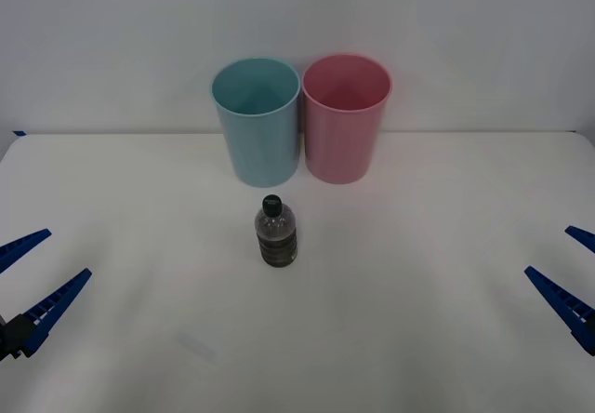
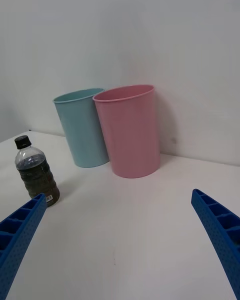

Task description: Grasp the object on the table and drop it into the matching bin: aluminum can to the light blue bin, PET bottle to the pink bin.

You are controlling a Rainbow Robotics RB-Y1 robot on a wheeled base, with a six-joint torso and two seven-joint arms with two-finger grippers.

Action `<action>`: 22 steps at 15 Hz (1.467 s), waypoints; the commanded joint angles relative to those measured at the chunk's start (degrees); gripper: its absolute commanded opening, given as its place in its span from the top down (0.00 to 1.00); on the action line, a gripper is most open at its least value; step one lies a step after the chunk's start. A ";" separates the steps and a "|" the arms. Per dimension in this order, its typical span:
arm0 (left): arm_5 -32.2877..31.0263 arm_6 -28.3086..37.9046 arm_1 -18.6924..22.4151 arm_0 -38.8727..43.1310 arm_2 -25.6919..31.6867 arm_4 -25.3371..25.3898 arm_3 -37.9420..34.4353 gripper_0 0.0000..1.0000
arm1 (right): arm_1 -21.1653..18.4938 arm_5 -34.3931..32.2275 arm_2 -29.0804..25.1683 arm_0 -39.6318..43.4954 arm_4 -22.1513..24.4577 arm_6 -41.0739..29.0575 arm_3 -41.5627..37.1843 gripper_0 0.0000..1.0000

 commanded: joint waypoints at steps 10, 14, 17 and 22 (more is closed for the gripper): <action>0.00 0.00 0.00 0.00 0.00 0.00 0.00 0.00 | -0.82 1.01 4.34 -3.21 4.59 0.26 0.17 0.00; 0.00 0.00 0.00 0.00 0.00 0.00 0.00 0.00 | -3.46 2.06 10.22 -6.64 6.08 -0.35 0.17 0.00; 0.00 0.00 0.00 0.00 0.00 0.00 0.00 0.00 | -4.86 3.38 14.27 -9.36 7.40 -1.14 0.17 0.00; 0.00 0.00 0.00 0.00 0.00 0.00 0.00 0.00 | -7.41 3.55 17.61 -17.10 8.72 -1.32 8.08 0.00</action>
